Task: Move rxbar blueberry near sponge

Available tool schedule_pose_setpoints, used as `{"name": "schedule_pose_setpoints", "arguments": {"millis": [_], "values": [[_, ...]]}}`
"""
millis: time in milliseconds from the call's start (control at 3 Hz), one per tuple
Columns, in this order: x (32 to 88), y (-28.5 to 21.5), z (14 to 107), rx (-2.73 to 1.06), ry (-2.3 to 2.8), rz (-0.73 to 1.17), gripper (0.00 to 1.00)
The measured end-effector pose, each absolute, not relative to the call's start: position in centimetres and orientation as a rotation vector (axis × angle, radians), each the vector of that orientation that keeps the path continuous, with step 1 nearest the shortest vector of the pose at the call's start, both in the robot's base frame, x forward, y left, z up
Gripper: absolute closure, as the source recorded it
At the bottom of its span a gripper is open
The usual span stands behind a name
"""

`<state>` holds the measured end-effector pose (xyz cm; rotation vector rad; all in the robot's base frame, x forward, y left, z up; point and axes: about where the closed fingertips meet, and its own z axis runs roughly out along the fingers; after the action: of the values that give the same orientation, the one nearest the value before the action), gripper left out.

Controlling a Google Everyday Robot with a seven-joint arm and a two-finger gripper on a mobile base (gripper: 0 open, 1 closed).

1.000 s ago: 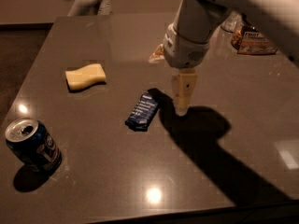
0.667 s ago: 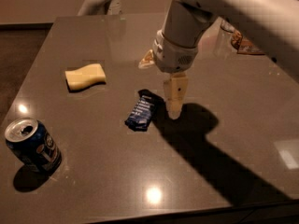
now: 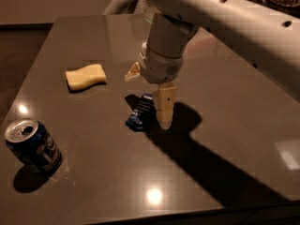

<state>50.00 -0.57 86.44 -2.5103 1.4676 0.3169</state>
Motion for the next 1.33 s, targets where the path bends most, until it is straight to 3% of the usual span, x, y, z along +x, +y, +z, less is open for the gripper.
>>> {"name": "schedule_pose_setpoints", "arguments": {"millis": [333,1333], "values": [[49.6,-0.3,85.3,-2.543,1.463,0.334,0.17],[49.5,-1.2,83.9,-2.619,1.476,0.31,0.87]]}}
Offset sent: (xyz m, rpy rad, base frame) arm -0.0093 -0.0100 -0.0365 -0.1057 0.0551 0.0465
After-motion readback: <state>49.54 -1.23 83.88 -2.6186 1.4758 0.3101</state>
